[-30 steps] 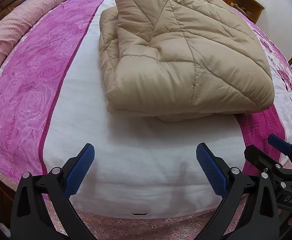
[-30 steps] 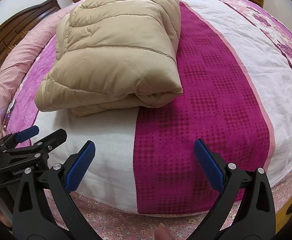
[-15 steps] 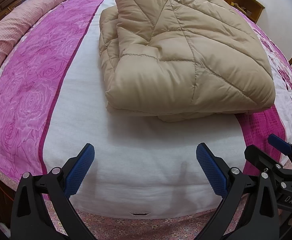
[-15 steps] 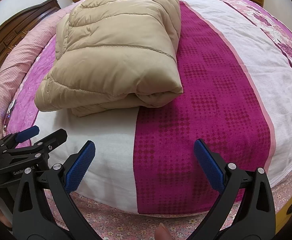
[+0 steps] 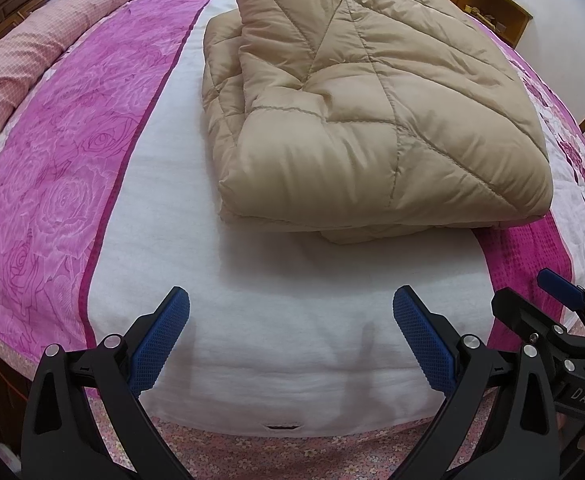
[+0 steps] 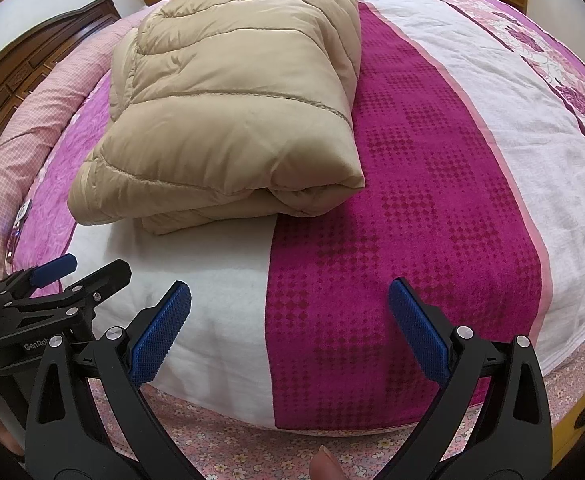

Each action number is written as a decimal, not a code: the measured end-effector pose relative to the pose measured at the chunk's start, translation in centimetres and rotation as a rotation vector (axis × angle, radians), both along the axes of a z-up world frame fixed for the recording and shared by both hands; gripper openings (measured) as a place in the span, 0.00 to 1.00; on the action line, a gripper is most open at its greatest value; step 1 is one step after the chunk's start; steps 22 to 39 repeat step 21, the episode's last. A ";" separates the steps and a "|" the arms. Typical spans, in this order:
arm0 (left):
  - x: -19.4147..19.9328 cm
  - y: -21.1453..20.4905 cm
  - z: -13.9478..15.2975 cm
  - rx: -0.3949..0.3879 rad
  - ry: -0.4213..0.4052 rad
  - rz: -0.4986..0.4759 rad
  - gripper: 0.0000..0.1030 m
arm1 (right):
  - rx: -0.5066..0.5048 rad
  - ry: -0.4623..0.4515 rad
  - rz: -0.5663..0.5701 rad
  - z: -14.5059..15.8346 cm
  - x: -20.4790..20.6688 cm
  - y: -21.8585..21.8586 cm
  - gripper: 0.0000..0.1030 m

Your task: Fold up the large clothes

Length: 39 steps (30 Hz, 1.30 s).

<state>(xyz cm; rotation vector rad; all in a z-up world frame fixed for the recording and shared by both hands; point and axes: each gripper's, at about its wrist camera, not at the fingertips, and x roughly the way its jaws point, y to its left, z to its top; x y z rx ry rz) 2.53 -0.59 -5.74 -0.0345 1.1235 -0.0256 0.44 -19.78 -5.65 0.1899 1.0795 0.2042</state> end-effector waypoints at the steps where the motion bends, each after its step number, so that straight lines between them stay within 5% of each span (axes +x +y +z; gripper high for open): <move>1: 0.0 0.0 0.0 0.000 0.000 -0.001 0.95 | -0.001 0.000 0.000 0.0 0.0 0.0 0.95; 15: -0.1 0.2 0.0 0.026 0.001 -0.015 0.95 | -0.002 0.002 -0.018 0.0 0.0 -0.8 0.95; 21: -1.2 5.4 0.8 0.039 -0.030 0.073 0.95 | -0.035 -0.017 -0.115 0.6 0.4 -4.7 0.95; 39: -1.2 5.4 0.8 0.039 -0.030 0.073 0.95 | -0.035 -0.017 -0.115 0.6 0.4 -4.7 0.95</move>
